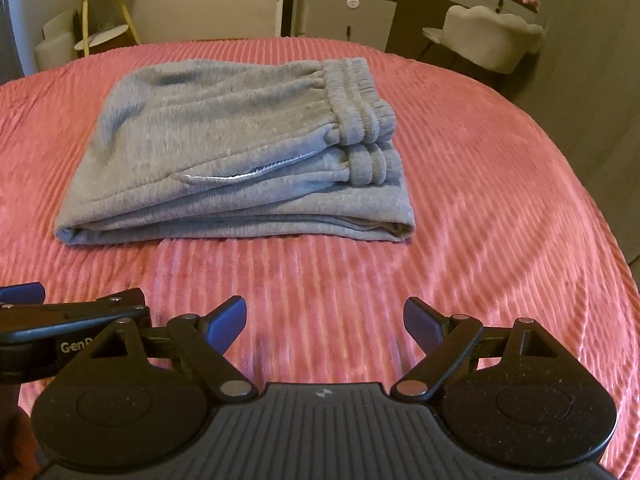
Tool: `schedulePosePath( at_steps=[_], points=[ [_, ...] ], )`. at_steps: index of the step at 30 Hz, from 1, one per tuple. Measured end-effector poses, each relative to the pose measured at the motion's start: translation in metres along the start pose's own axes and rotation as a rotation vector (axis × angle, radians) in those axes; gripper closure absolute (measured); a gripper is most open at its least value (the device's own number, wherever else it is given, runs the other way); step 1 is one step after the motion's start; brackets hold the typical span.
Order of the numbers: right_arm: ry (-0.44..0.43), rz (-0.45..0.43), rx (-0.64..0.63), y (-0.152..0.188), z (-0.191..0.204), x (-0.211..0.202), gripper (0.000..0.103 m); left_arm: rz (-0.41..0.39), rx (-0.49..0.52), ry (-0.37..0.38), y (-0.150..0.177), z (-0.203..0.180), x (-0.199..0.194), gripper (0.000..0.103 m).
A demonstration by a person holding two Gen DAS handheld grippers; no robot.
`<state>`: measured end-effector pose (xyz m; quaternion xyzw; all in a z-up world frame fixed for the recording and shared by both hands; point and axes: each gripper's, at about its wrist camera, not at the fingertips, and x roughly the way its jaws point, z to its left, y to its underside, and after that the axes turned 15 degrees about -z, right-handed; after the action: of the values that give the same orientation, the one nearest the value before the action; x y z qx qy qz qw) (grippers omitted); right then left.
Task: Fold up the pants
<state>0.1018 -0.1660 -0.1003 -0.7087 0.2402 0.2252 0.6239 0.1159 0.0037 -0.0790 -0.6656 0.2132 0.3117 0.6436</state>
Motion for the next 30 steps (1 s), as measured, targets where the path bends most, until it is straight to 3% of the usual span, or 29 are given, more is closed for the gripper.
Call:
schedulePosePath(
  at_steps=[30],
  points=[
    [-0.011,0.005,-0.009,0.0003,0.0015,0.0093,0.017,0.025,0.017,-0.019,0.0026,-0.0017,0.0083,0.002]
  ],
)
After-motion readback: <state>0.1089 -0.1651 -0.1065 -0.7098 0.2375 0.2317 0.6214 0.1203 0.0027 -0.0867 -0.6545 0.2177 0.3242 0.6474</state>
